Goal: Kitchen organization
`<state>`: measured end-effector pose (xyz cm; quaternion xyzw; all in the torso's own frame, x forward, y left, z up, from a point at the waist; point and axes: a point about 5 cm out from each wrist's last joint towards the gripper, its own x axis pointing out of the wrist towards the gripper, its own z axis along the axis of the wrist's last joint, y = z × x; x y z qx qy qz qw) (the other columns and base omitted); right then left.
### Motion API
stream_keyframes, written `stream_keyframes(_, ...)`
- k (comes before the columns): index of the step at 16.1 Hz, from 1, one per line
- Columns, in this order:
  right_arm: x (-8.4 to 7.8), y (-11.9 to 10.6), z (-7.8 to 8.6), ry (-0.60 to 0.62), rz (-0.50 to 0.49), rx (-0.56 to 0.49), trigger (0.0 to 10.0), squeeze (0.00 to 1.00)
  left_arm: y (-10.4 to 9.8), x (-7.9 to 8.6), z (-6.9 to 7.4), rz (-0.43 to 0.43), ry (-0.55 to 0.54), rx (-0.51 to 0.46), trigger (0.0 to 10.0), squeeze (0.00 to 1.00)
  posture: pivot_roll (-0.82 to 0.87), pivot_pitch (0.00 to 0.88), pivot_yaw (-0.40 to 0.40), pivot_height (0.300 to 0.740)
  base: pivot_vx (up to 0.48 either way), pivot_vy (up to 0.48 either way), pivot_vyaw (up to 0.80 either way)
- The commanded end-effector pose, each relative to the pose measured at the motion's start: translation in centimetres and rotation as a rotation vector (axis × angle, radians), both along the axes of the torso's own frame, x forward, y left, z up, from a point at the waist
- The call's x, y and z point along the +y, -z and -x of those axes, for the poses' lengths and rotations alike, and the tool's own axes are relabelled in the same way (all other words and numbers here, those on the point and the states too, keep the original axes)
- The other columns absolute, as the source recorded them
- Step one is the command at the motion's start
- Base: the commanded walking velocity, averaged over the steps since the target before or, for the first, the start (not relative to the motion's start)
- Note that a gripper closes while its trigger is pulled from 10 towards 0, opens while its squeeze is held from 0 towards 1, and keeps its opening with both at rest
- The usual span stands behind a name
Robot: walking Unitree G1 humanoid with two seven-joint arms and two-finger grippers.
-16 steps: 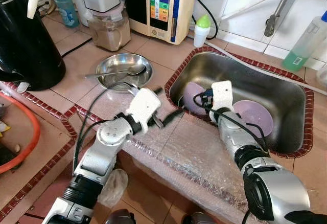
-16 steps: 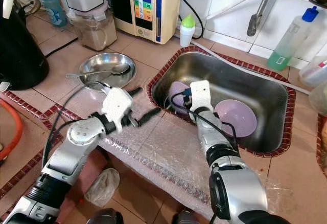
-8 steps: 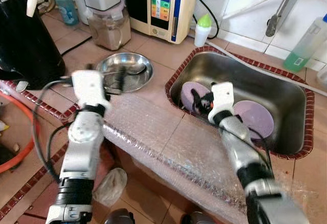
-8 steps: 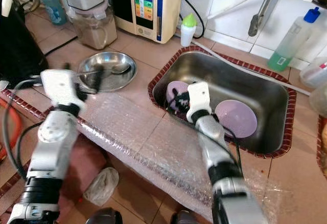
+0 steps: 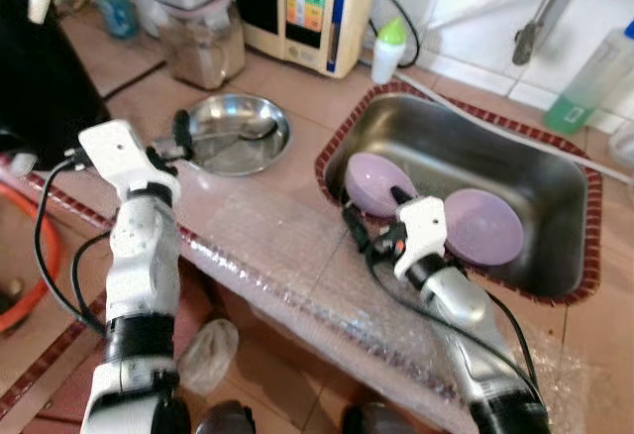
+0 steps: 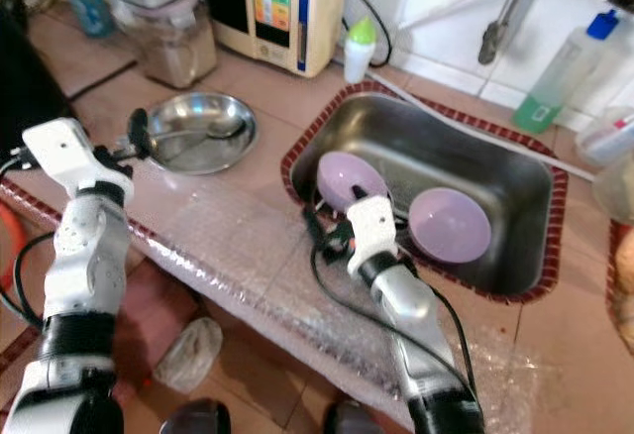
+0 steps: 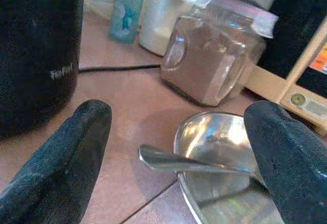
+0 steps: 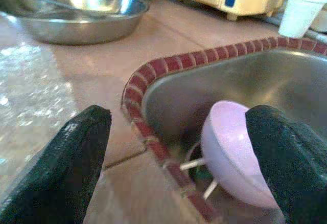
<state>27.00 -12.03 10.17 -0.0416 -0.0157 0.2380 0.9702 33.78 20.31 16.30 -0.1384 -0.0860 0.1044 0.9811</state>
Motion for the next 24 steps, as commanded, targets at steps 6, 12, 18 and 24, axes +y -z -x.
stream_keyframes(6,-1.1,-1.0,2.1,-0.055,0.023,0.046,10.0,0.00,0.5,0.8,-1.7,0.200,-0.019,0.045,10.0,0.00,-0.09,0.178,-0.051,0.740,0.000,0.000,0.00)
stream_keyframes(12,1.4,-4.1,2.7,-0.245,-0.124,0.028,10.0,0.00,-0.1,0.0,-3.1,0.392,0.065,0.017,0.0,0.00,-0.09,0.172,-0.048,0.740,0.000,0.000,0.00)
stream_keyframes(18,2.4,-6.2,1.9,-0.434,-0.164,0.033,10.0,0.00,0.3,0.1,-3.7,0.568,0.132,0.063,0.0,0.00,-0.08,0.155,-0.040,0.740,0.000,0.000,0.00)
stream_keyframes(24,2.6,-6.0,1.2,-0.452,-0.134,0.046,10.0,0.00,2.0,-1.0,-3.3,0.580,0.246,0.201,0.0,0.00,-0.06,0.152,-0.042,0.740,0.000,0.000,0.00)
